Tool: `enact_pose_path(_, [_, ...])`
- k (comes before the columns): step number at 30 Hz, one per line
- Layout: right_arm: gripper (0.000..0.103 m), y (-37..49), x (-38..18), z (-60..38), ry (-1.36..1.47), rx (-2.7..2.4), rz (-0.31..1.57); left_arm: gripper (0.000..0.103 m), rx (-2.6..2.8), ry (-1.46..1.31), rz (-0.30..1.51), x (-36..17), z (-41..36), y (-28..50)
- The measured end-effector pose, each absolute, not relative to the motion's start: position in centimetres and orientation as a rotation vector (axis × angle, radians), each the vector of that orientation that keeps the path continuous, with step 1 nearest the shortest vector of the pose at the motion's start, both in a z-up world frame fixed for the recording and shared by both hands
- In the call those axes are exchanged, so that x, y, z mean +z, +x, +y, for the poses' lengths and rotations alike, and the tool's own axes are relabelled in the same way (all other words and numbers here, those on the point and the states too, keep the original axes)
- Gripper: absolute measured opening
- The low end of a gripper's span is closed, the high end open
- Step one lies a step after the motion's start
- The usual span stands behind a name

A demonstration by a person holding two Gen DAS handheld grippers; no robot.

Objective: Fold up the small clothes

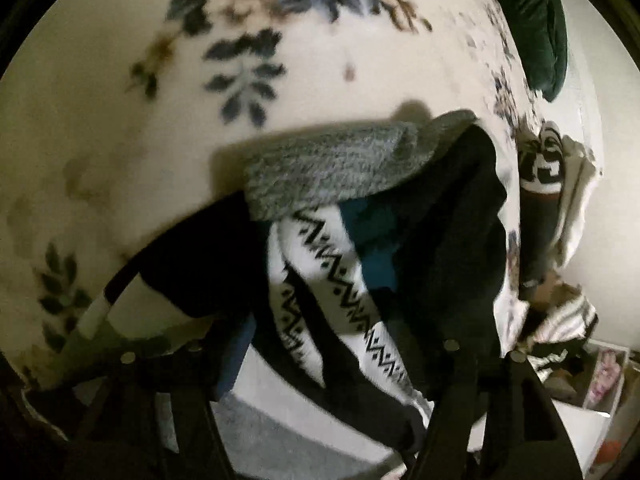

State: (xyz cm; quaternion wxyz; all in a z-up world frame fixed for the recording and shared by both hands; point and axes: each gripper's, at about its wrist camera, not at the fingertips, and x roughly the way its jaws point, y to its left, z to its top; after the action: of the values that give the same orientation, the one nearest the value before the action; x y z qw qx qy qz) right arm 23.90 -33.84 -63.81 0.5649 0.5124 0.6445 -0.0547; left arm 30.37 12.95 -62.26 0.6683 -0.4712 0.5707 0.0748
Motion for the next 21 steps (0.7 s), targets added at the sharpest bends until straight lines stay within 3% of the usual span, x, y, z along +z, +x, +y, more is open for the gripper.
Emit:
enact_pose_path(1, [0.059, 24.0, -63.9, -33.7, 1.209, -0.138, 1.496, 0.027, 0.174, -1.041, 1.263, -61.9, 12.6, 30.5])
enact_pose_path(2, [0.054, 24.1, -63.7, -33.4, 1.210, -0.157, 1.471, 0.015, 0.179, -0.995, 1.253, -61.3, 12.2, 30.7])
enact_pose_path(3, [0.025, 24.1, -63.5, -33.4, 1.201, -0.175, 1.454, 0.008, 0.187, -0.954, 1.231, -60.4, 12.1, 30.5])
enact_pose_path(4, [0.010, 24.1, -63.0, -33.3, 1.184, -0.183, 1.440, 0.007, 0.189, -0.937, 1.218, -59.8, 12.2, 30.3])
enact_pose_path(8, [0.009, 24.1, -60.8, -33.2, 1.102, -0.204, 1.406, 0.008, 0.166, -0.872, 1.254, -59.7, 12.6, 29.2])
enact_pose_path(12, [0.009, 24.4, -62.0, -33.0, 1.061, -0.187, 1.473, 0.020, 0.144, -0.900, 1.330, -61.7, 13.4, 29.8])
enact_pose_path(14, [0.016, 24.8, -62.7, -32.4, 1.086, -0.165, 1.501, 0.024, 0.091, -0.850, 1.361, -60.9, 13.0, 30.9])
enact_pose_path(15, [0.023, 24.8, -62.6, -32.3, 1.088, -0.148, 1.506, 0.032, 0.058, -0.808, 1.370, -60.3, 12.7, 31.2])
enact_pose_path(16, [0.041, 24.7, -62.1, -32.2, 1.083, -0.129, 1.503, 0.049, 0.018, -0.753, 1.381, -59.5, 12.3, 31.6])
enact_pose_path(17, [0.051, 24.2, -61.6, -32.4, 1.066, -0.116, 1.492, 0.059, -0.035, -0.698, 1.382, -58.6, 11.8, 31.6])
enact_pose_path(18, [0.065, 23.8, -61.1, -32.3, 1.052, -0.109, 1.484, 0.074, -0.063, -0.645, 1.378, -57.9, 11.4, 31.4])
enact_pose_path(21, [0.067, 21.4, -59.8, -33.3, 0.987, -0.113, 1.509, 0.080, -0.108, -0.516, 1.387, -56.1, 10.4, 29.2])
